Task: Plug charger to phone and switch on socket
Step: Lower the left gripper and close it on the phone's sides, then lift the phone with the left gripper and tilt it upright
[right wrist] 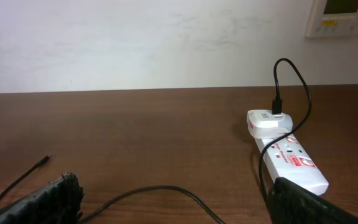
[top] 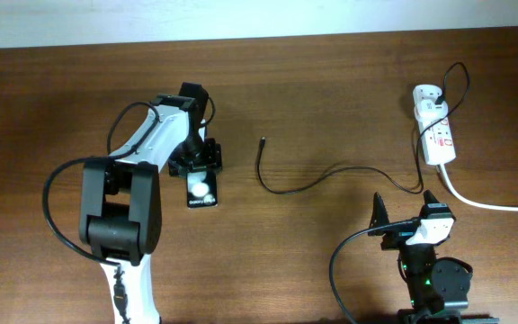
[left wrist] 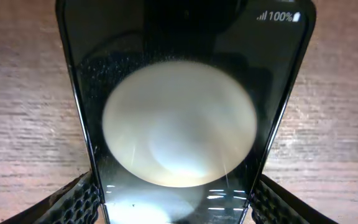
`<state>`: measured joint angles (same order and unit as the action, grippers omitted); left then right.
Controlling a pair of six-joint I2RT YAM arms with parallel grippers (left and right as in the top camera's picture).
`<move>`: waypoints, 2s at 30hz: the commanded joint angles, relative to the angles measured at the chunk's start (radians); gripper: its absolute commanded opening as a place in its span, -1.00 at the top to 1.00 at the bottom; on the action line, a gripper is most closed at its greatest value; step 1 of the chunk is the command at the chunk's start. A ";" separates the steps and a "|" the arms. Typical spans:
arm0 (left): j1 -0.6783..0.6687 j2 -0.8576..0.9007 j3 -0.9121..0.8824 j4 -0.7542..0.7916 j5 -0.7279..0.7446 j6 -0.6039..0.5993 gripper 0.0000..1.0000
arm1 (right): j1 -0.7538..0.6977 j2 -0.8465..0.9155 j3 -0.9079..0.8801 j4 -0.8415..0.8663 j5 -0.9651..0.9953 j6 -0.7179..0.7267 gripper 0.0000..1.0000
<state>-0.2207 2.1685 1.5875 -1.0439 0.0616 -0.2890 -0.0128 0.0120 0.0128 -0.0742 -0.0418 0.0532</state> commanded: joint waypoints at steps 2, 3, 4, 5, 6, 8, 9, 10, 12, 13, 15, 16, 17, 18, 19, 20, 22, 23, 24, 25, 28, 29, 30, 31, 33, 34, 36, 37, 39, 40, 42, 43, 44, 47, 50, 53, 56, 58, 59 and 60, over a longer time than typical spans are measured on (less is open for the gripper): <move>-0.001 0.019 0.049 -0.036 0.028 -0.010 -0.38 | 0.006 -0.008 -0.007 -0.001 -0.002 0.006 -0.97; 0.001 0.019 0.066 -0.051 0.028 -0.010 -0.38 | 0.006 -0.008 -0.007 -0.001 -0.002 0.006 -0.97; 0.002 0.019 0.086 -0.062 0.028 -0.010 -0.38 | 0.006 -0.008 -0.007 -0.001 -0.002 0.006 -0.97; 0.002 0.019 0.100 -0.071 0.028 -0.009 -0.38 | 0.006 -0.008 -0.007 -0.001 -0.002 0.006 -0.97; 0.002 0.019 0.112 -0.076 0.028 -0.010 -0.39 | 0.006 -0.008 -0.007 -0.001 -0.002 0.006 -0.97; 0.002 0.019 0.142 -0.090 0.028 -0.009 -0.39 | 0.006 -0.008 -0.007 -0.001 -0.002 0.006 -0.97; 0.002 0.019 0.163 -0.100 0.028 -0.005 -0.38 | 0.006 -0.008 -0.007 -0.001 -0.002 0.006 -0.97; 0.002 0.019 0.175 -0.106 0.028 -0.005 -0.38 | 0.006 -0.008 -0.007 -0.001 -0.002 0.006 -0.97; 0.002 0.019 0.201 -0.121 0.028 -0.006 -0.38 | 0.006 -0.008 -0.007 -0.001 -0.002 0.006 -0.98; 0.002 0.019 0.213 -0.129 0.028 -0.006 -0.39 | 0.006 -0.008 -0.007 -0.001 -0.002 0.006 -0.97; 0.002 0.019 0.230 -0.146 0.028 -0.006 -0.39 | 0.006 -0.008 -0.007 -0.001 -0.002 0.006 -0.97; 0.002 0.019 0.240 -0.159 0.028 -0.006 -0.39 | 0.006 -0.008 -0.007 -0.001 -0.002 0.006 -0.97; 0.002 0.019 0.249 -0.170 0.028 -0.006 -0.39 | 0.006 -0.008 -0.007 -0.001 -0.002 0.006 -0.97; 0.002 0.019 0.252 -0.172 0.029 -0.006 -0.40 | 0.006 -0.008 -0.007 -0.001 -0.002 0.006 -0.97; 0.002 0.019 0.254 -0.174 0.030 -0.006 -0.40 | 0.006 -0.008 -0.007 -0.001 -0.002 0.006 -0.97; 0.002 0.019 0.254 -0.177 0.033 -0.006 -0.40 | 0.006 -0.008 -0.007 -0.001 -0.002 0.006 -0.97; 0.002 0.019 0.257 -0.188 0.055 -0.006 -0.39 | 0.006 -0.008 -0.007 -0.001 -0.002 0.006 -0.97; 0.002 0.019 0.259 -0.191 0.058 -0.006 -0.39 | 0.006 -0.008 -0.007 -0.001 -0.002 0.006 -0.97; 0.002 0.019 0.262 -0.194 0.063 -0.005 -0.39 | 0.006 -0.008 -0.007 -0.001 -0.002 0.006 -0.97; 0.002 0.019 0.268 -0.202 0.072 -0.005 -0.39 | 0.006 -0.008 -0.007 -0.001 -0.002 0.006 -0.97; 0.002 0.019 0.299 -0.228 0.074 -0.001 -0.38 | 0.006 -0.008 -0.007 -0.001 -0.002 0.006 -0.97; 0.002 0.019 0.314 -0.236 0.074 -0.001 -0.36 | 0.006 -0.008 -0.007 -0.001 -0.002 0.006 -0.97; 0.002 0.019 0.325 -0.243 0.074 -0.001 -0.36 | 0.006 -0.008 -0.007 -0.001 -0.002 0.006 -0.97; 0.002 0.019 0.339 -0.254 0.074 -0.001 -0.36 | 0.006 -0.008 -0.007 -0.001 -0.002 0.006 -0.97; 0.002 0.019 0.358 -0.273 0.080 -0.002 -0.36 | 0.006 -0.008 -0.007 -0.001 -0.002 0.006 -0.97; 0.002 0.019 0.363 -0.279 0.083 -0.002 -0.36 | 0.006 -0.008 -0.007 -0.001 -0.002 0.006 -0.97; 0.002 0.019 0.373 -0.294 0.105 -0.002 -0.35 | 0.006 -0.008 -0.007 -0.001 -0.002 0.006 -0.97; 0.002 0.019 0.374 -0.297 0.111 -0.002 -0.35 | 0.006 -0.008 -0.007 -0.001 -0.002 0.006 -0.97; 0.002 0.019 0.375 -0.304 0.119 -0.002 -0.34 | 0.006 -0.008 -0.007 -0.001 -0.002 0.006 -0.97; 0.002 0.019 0.377 -0.311 0.130 -0.002 -0.33 | 0.006 -0.008 -0.007 -0.001 -0.002 0.006 -0.97; 0.002 0.019 0.379 -0.320 0.146 -0.002 -0.33 | 0.006 -0.008 -0.007 -0.001 -0.002 0.006 -0.97; 0.002 0.019 0.380 -0.324 0.153 -0.002 -0.31 | 0.006 -0.008 -0.007 -0.001 -0.002 0.006 -0.97; 0.002 0.019 0.382 -0.330 0.161 -0.001 -0.30 | 0.006 -0.008 -0.007 -0.001 -0.002 0.006 -0.97; 0.002 0.019 0.385 -0.341 0.180 -0.001 -0.29 | 0.006 -0.008 -0.007 -0.001 -0.002 0.006 -0.97; 0.002 0.019 0.385 -0.346 0.219 -0.001 -0.29 | 0.006 -0.008 -0.007 -0.001 -0.002 0.006 -0.97; 0.002 0.019 0.385 -0.346 0.252 0.006 -0.29 | 0.006 -0.008 -0.007 -0.001 -0.002 0.006 -0.97; 0.002 0.019 0.385 -0.347 0.300 0.006 -0.28 | 0.006 -0.008 -0.007 -0.001 -0.002 0.006 -0.97; 0.002 0.019 0.385 -0.347 0.322 0.006 -0.27 | 0.006 -0.008 -0.007 -0.001 -0.002 0.006 -0.97; 0.002 0.019 0.385 -0.347 0.329 0.006 -0.26 | 0.006 -0.008 -0.007 -0.001 -0.002 0.006 -0.97; 0.002 0.019 0.385 -0.346 0.348 0.006 -0.26 | 0.006 -0.008 -0.007 -0.001 -0.002 0.006 -0.97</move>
<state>-0.2207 2.1849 1.9423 -1.3880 0.3405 -0.2882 -0.0128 0.0120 0.0128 -0.0738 -0.0418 0.0532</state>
